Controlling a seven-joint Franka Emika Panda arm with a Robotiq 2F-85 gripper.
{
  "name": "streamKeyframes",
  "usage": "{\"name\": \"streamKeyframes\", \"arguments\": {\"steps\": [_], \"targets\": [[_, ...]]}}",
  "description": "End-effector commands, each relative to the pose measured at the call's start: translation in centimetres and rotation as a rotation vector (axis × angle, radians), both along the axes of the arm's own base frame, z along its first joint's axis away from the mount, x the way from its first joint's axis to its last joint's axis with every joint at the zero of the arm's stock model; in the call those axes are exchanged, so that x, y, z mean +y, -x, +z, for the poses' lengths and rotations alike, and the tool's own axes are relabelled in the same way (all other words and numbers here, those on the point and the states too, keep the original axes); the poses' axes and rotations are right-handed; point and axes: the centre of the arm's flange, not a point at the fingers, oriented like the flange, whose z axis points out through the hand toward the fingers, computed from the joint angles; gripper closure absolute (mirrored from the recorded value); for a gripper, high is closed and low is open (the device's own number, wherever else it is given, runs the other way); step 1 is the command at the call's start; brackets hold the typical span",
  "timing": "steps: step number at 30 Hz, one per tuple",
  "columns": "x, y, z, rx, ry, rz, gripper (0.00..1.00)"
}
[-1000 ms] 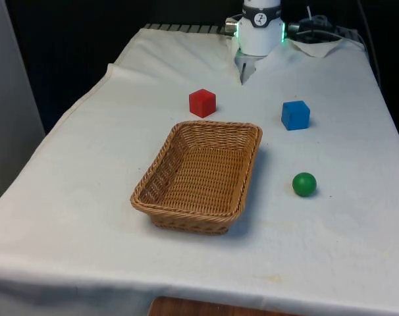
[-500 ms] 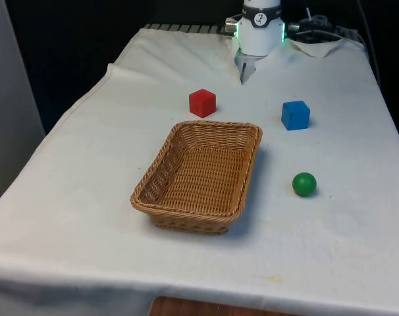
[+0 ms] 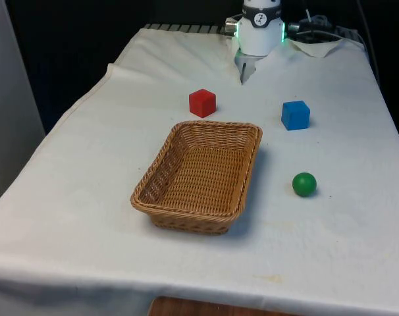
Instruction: Place all non-red objects into the basket.
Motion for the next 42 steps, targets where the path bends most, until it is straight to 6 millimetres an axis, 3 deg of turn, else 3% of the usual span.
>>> {"name": "streamKeyframes", "arguments": {"steps": [1,27,36,37,42], "targets": [[0.4,0.3,-0.4,-0.009,-0.009,0.011,0.0],[3.9,3.3,-6.8,-0.023,-0.006,0.115,0.0],[5.0,3.8,-10.2,-0.029,-0.038,0.149,0.0],[4.7,3.8,-9.7,-0.026,-0.026,0.144,0.0],[5.1,3.8,-12.4,-0.024,-0.045,0.164,0.0]]}}
